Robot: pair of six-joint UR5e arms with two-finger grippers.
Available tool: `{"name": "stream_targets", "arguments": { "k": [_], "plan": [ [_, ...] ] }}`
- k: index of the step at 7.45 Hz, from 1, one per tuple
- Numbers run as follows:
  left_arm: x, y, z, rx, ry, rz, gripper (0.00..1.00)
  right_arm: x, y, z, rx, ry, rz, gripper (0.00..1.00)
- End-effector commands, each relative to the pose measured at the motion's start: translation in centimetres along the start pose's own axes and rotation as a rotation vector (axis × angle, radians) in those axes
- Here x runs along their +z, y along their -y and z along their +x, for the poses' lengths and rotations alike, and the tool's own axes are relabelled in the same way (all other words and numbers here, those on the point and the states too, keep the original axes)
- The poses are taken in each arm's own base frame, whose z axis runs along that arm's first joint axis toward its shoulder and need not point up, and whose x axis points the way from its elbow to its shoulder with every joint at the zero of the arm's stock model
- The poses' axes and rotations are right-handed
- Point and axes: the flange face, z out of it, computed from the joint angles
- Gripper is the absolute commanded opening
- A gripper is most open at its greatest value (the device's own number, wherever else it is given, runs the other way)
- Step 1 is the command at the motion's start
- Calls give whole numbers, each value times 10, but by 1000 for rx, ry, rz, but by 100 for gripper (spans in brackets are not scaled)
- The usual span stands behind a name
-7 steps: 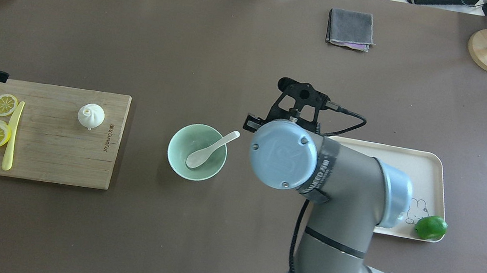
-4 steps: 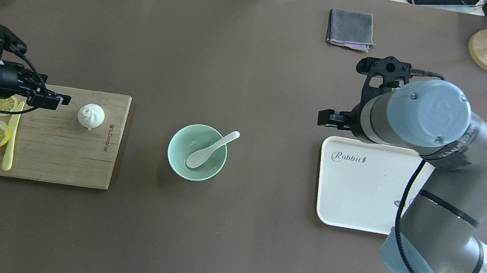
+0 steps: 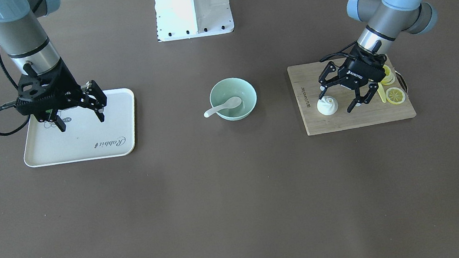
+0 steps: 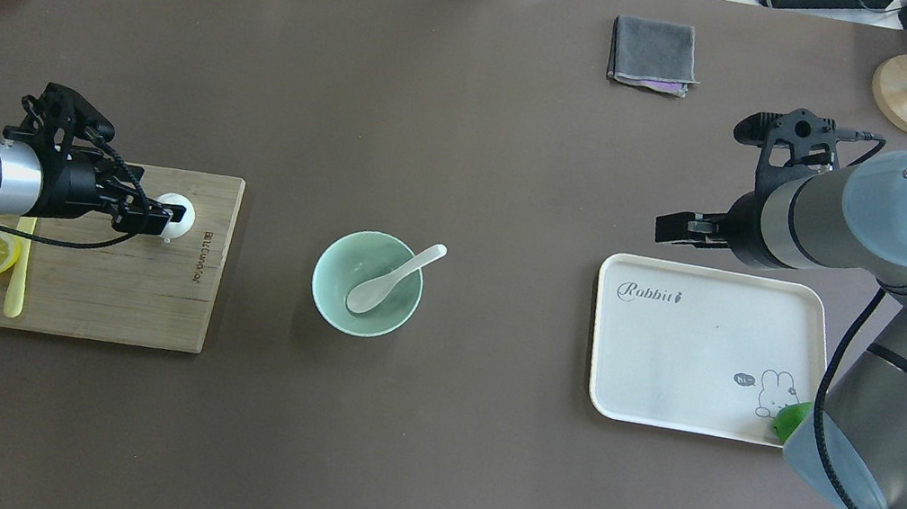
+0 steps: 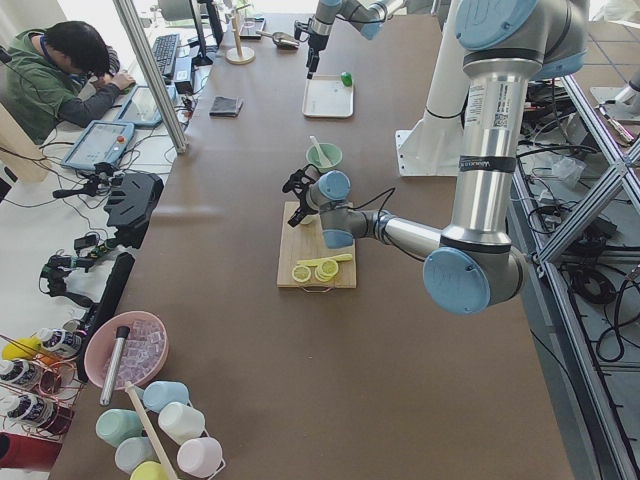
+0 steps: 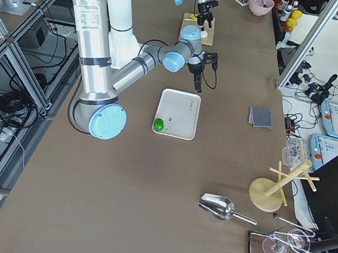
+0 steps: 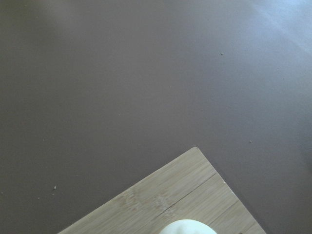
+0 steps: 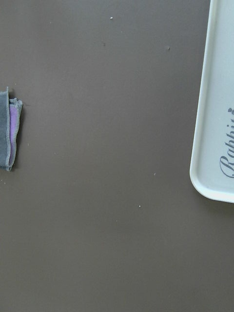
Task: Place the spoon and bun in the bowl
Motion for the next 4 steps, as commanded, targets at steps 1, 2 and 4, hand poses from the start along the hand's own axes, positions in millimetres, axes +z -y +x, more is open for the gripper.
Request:
{"name": "stream_targets", "arguments": {
  "k": [1, 2, 4],
  "plan": [
    [15, -13, 21, 16, 23, 17, 76, 2, 0, 2, 2, -3, 0, 100],
    [14, -12, 23, 15, 19, 20, 52, 2, 0, 1, 2, -1, 0, 100],
    [4, -1, 35, 12, -11, 55, 0, 0, 1, 0, 13, 0, 3, 100]
  ]
}}
